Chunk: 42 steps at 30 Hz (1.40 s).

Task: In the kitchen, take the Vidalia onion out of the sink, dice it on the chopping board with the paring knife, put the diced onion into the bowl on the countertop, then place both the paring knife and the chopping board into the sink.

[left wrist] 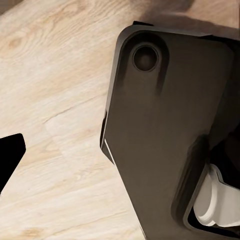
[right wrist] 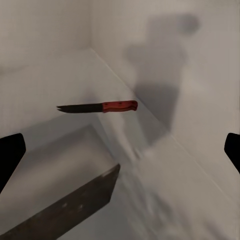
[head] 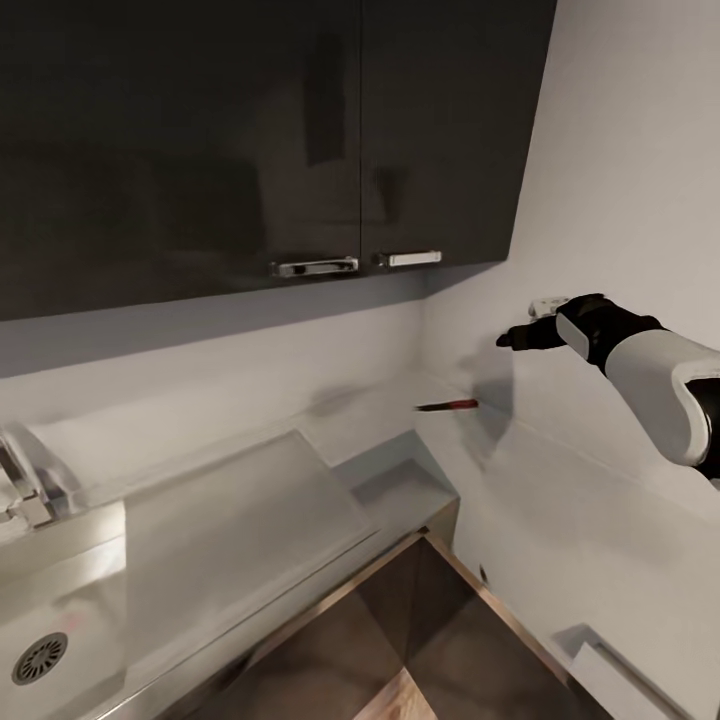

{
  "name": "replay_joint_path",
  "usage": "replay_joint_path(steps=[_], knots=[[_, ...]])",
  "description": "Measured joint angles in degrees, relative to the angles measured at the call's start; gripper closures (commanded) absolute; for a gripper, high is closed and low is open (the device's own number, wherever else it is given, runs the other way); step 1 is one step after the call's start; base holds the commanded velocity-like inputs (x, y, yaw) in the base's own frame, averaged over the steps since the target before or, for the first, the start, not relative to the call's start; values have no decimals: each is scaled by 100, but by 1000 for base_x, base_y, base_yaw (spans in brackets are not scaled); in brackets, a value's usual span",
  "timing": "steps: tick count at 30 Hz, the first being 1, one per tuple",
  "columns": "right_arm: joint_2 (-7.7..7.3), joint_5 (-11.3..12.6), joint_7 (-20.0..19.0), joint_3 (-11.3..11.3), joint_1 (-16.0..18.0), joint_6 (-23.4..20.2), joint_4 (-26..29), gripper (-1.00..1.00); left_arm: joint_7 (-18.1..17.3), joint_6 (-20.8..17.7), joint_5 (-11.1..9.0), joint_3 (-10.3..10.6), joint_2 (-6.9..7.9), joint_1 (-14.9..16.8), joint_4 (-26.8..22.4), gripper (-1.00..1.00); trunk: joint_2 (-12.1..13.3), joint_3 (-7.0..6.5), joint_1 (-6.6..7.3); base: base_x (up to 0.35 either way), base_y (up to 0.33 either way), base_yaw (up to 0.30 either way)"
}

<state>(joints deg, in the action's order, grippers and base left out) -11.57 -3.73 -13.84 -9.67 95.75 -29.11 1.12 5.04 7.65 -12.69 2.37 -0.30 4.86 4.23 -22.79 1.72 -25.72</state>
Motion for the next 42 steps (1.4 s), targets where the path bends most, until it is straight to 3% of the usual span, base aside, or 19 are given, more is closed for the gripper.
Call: replay_joint_path(steps=[28,42], knots=[[76,-2,10,0,-5,-1,0,-100,-1,2,-1,0,-2,0,0,-100,0,0,0,221,-55,0],[80,0,9,1,-6,0,0,-100,0,0,-3,0,-3,0,0,-100,1,0,-2,35,-34,0]])
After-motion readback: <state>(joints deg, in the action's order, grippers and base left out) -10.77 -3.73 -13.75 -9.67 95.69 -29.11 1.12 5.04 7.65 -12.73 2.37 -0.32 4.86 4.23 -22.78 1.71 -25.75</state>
